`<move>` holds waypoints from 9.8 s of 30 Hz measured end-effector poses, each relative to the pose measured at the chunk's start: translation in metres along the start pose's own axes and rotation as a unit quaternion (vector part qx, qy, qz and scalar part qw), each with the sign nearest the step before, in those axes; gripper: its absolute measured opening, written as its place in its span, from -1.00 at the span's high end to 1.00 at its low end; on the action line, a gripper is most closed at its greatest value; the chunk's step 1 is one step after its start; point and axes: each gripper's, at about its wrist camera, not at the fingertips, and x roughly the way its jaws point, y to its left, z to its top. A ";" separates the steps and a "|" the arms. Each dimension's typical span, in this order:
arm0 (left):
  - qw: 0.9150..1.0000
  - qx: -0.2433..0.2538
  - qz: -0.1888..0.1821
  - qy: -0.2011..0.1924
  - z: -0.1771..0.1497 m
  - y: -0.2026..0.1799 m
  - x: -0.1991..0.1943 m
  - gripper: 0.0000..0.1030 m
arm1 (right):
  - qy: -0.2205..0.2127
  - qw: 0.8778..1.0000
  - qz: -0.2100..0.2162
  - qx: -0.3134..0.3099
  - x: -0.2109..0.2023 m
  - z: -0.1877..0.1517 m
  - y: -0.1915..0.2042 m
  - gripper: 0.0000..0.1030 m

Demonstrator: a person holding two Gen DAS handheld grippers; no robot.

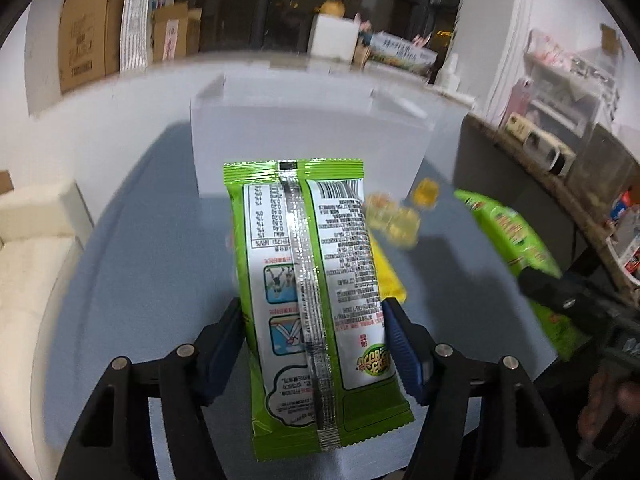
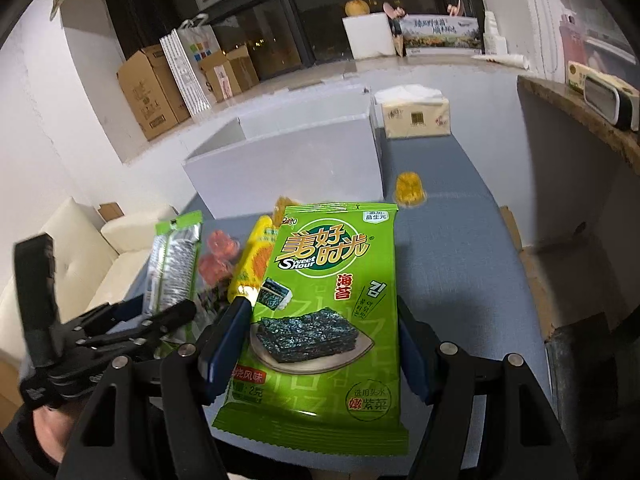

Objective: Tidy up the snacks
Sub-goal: 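Carry both packets over the white box and release them inside, then grasp the yellow spicy-strip packet with the right tool while the left tool grasps the brown jerky packet, then carry both packets into the white box and open both tools, then grasp the cartoon-lid jelly cup with the right tool while the left tool grasps a red jelly cup, then lower both jelly cups into the white box and open both tools, then grasp a yellow jelly cup with the right tool while the left tool grasps the other red jelly cup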

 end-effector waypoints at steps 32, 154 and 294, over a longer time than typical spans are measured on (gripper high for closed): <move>1.000 -0.013 -0.021 0.004 0.214 0.064 0.127 -1.00 | -0.043 0.999 -0.011 -0.007 0.119 0.210 -0.015 -0.91; 0.996 0.068 0.027 -0.051 0.187 0.063 0.089 -1.00 | -0.060 0.998 0.015 -0.033 0.093 0.196 0.005 -1.00; 1.000 -0.003 -0.011 0.013 -0.042 0.041 -0.001 -1.00 | 0.063 0.996 -0.065 -0.021 0.173 0.102 -0.098 -1.00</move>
